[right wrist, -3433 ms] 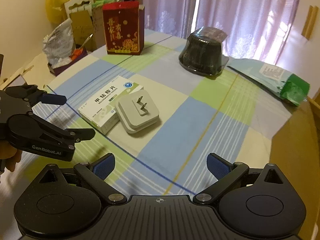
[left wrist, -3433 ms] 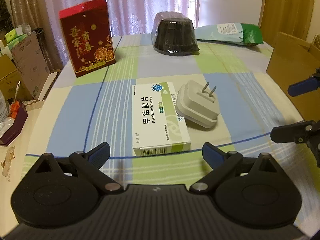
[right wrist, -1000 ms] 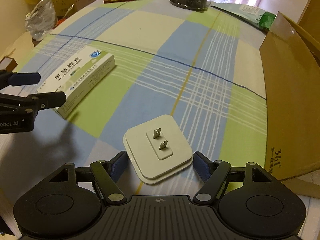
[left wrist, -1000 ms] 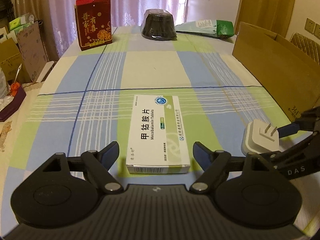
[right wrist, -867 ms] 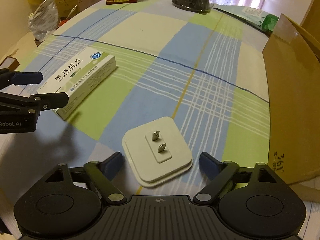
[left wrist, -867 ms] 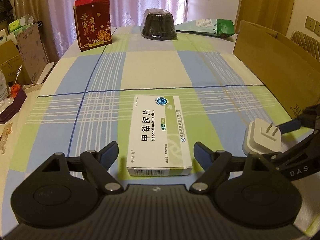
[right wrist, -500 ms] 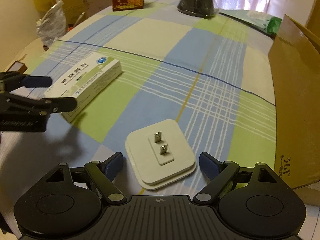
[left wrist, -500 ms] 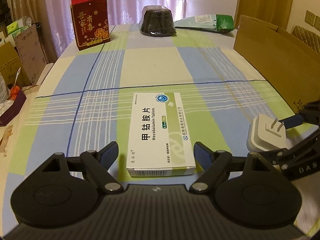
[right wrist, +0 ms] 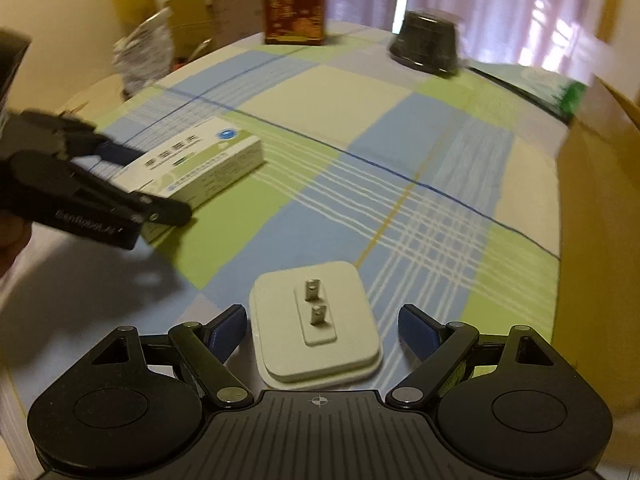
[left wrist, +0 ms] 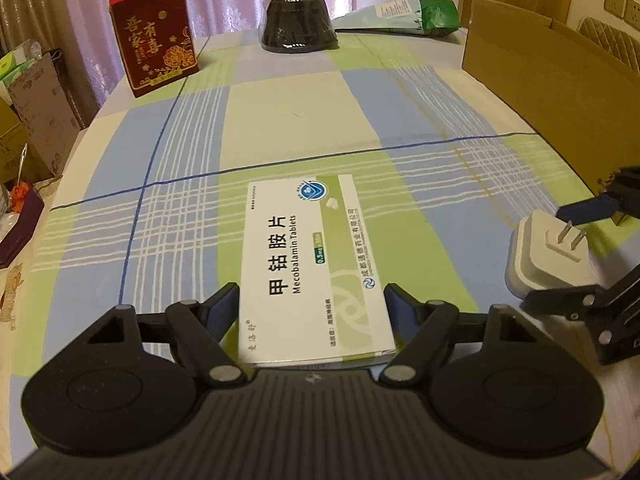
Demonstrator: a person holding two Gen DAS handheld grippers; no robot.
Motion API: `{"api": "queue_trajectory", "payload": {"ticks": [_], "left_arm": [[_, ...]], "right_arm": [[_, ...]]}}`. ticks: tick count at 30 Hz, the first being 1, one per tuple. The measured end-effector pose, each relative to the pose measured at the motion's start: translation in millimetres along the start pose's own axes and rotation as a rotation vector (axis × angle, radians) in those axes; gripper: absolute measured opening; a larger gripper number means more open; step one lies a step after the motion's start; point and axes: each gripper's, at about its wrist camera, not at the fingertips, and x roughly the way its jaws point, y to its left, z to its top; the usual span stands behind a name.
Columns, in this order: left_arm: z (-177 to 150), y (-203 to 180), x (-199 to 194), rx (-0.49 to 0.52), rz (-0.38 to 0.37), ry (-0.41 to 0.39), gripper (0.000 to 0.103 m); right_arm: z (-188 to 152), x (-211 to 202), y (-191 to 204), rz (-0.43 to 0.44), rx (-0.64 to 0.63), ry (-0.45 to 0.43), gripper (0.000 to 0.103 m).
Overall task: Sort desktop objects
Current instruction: 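Grasp the white medicine box with the left tool while the right grasps the white plug, then lift and carry the medicine box and plug over the cardboard box with both tools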
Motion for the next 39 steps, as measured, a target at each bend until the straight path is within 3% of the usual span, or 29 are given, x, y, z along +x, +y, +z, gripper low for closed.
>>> {"api": "queue_trajectory", "payload": {"ticks": [3,4,6,10,23,39], "left_arm": [[2,-2,1,0.015,0.004,0.003,0.074],[2,-2,1,0.014,0.001,0.006,0.074],[3,-2,3,0.012,0.001,0.013,0.074],[6,-1,3,0.001,0.000,0.028,0.069],[-14,-8,-32,-0.018,0.018,0.069,0.068],[-24,-40,-73,0.022,-0.002,0.062,0.068]], "right_arm": [[0,4,-1,0.014,-0.018,0.013,0.086],[1,4,-2,0.018,-0.009,0.017,0.072],[1,3,-2,0.029,0.008,0.021,0.067],[-1,1,1,0.011,0.025,0.027,0.067],[-24,-36,6,-0.016,0.195,0.018,0.066],[-47,-81,7,-0.042,0.278,-0.008,0.066]]}}
